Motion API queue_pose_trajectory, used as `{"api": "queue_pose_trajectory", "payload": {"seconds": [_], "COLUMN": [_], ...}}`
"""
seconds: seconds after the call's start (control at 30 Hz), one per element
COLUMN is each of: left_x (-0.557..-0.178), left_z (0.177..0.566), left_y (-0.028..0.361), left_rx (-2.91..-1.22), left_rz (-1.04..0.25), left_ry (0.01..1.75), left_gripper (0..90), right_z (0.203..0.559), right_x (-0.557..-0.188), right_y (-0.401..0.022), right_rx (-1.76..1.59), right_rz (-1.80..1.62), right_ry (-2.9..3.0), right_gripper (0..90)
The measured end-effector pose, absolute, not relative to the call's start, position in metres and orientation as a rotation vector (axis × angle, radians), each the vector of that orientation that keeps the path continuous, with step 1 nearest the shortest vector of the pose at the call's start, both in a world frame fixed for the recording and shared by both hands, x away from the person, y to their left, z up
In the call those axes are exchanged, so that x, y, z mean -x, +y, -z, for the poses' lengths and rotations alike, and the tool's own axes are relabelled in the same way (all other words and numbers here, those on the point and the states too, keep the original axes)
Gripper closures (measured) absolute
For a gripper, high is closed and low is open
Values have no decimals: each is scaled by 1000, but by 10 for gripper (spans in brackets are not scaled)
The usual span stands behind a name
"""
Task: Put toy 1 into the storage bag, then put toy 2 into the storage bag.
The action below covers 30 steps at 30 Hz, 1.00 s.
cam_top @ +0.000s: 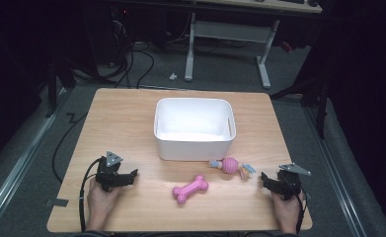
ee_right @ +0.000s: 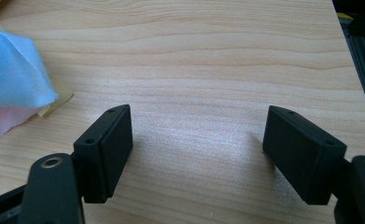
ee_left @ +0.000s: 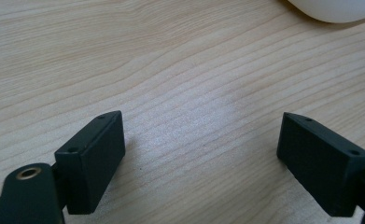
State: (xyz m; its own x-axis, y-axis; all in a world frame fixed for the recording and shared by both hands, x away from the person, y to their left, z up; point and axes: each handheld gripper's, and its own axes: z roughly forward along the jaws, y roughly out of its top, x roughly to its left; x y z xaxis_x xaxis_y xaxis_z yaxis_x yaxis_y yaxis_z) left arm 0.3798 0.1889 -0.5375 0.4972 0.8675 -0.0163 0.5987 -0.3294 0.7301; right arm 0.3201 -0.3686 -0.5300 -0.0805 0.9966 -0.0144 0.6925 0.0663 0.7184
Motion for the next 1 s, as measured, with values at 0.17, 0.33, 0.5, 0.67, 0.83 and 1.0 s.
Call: {"api": "queue_pose_trajectory", "payload": {"seconds": [0.17, 0.33, 0.5, 0.67, 0.83, 1.0], "left_x": [-380, -380, -380, -380, -381, -382], "left_z": [537, 537, 537, 537, 536, 531], "left_y": [189, 189, 189, 190, 190, 187], "left_rx": [-2055, -2056, -2058, -2059, -2065, -2072], "left_rz": [-499, -499, -499, -496, -488, -454], "left_ry": [1198, 1197, 1195, 1190, 1183, 1163], "left_gripper": [153, 153, 152, 153, 192, 218], "right_z": [530, 530, 530, 530, 530, 530], "right_x": [-320, -320, -319, -319, -319, -319], "right_y": [-368, -368, -368, -368, -368, -368], "right_rx": [-1673, -1670, -1674, -1674, -1674, -1673], "right_rz": [-760, -760, -760, -760, -760, -760], "right_ry": [1831, 1833, 1836, 1836, 1836, 1836], "right_gripper": [244, 245, 245, 245, 245, 246]}}
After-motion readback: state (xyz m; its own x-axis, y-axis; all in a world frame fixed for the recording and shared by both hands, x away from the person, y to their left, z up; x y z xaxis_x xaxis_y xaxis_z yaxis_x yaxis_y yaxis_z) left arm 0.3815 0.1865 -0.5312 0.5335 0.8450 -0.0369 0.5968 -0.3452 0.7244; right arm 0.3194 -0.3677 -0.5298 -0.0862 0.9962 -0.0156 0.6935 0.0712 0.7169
